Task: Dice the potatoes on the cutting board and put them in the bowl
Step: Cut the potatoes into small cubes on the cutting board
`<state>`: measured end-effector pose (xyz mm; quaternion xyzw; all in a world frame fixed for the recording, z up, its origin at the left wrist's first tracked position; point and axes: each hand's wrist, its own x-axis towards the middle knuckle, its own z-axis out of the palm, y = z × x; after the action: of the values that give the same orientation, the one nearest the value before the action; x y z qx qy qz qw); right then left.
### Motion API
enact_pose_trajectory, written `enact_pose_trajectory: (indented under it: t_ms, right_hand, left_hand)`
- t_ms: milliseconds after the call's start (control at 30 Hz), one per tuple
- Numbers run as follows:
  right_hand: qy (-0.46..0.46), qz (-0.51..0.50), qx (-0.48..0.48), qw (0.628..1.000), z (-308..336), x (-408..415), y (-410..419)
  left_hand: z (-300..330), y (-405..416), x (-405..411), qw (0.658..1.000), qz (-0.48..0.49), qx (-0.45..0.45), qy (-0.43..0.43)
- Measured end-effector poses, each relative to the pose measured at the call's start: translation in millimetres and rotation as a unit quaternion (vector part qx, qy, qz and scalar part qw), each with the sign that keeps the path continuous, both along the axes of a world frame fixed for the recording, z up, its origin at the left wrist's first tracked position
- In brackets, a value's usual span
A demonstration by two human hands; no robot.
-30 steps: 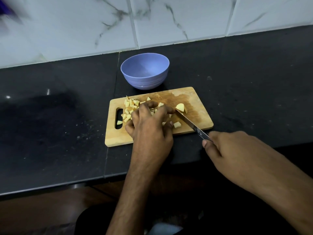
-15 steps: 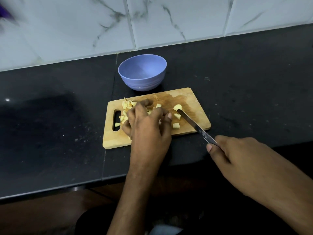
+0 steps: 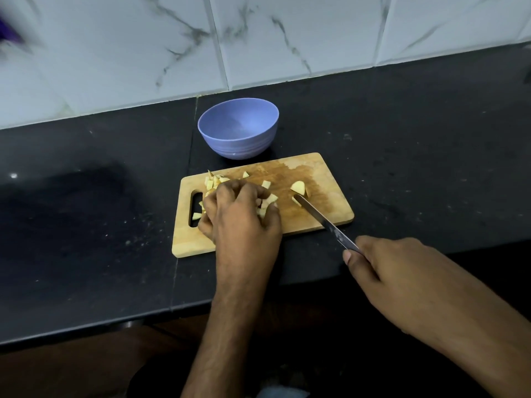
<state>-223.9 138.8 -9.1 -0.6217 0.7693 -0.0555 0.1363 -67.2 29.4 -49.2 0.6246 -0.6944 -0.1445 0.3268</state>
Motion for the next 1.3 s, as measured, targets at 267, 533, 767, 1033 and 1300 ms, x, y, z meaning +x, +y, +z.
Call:
enact_pose_trajectory:
  t_ms: [267, 533, 767, 1033, 1300]
  right_hand:
    - [-0.010, -0.008, -0.016, 1.000, -5, -2, -3]
    - [0.001, -0.019, -0.019, 1.000, -2, -1, -9]
    - [-0.001, -0.014, -0.019, 1.000, -2, -3, -14]
    - [0.022, 0.005, -0.026, 0.999, 1, 3, -8]
    - [0.001, 0.006, -0.028, 1.000, -2, 12, -6]
  left_hand:
    - [0, 2, -1, 0.999, -0.044, -0.018, -0.025]
    - [3, -3, -20, 0.985, -0.074, -0.086, -0.128]
    - [1, -7, -19, 0.988, -0.087, -0.065, -0.110]
    - [0, -1, -15, 0.989, -0.084, -0.063, -0.101]
    - [0, -2, -17, 0.991, -0.079, -0.050, -0.100]
